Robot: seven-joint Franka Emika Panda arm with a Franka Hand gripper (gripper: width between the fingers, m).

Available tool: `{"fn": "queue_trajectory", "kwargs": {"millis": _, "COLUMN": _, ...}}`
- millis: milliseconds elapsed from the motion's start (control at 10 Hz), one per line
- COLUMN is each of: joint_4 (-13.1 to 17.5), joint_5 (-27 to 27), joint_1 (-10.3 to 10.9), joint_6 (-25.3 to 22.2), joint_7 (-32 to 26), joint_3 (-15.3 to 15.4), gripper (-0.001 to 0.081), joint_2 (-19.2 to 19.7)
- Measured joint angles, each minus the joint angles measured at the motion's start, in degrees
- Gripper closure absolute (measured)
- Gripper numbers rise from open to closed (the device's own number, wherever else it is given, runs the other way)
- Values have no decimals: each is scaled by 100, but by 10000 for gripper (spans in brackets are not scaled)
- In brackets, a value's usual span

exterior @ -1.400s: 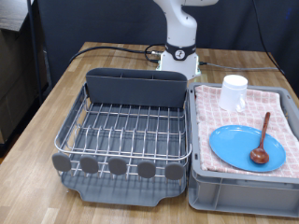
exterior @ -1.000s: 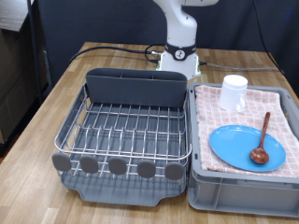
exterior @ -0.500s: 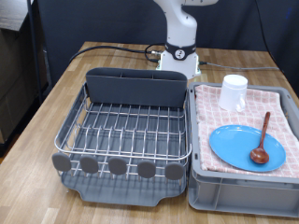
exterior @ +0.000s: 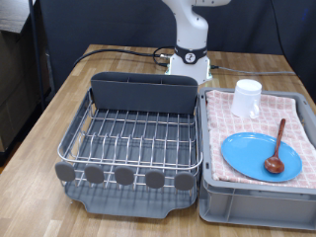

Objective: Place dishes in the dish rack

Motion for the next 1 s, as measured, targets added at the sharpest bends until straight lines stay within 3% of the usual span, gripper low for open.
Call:
{"fn": "queue_trajectory", "kwargs": {"millis": 600, "joint_4": 159, "joint_5": -135, "joint_1": -1, "joint_6": 421, "joint_7": 536, "joint_3": 426, "gripper": 3, "joint_2": 386}}
{"fn": "queue_trajectory", "kwargs": {"millis": 900, "joint_4": 159, "joint_5": -150, "joint_1": -6, "joint_6": 1072, "joint_7": 889, "joint_3": 552, "gripper": 3, "joint_2": 775}}
{"fn": "queue_trajectory", "kwargs": {"millis": 1000, "joint_4": 129, "joint_5": -412, "joint_1": -45, "joint_6": 1380, "joint_7": 1131, "joint_3": 653, "gripper": 3, "joint_2": 943}}
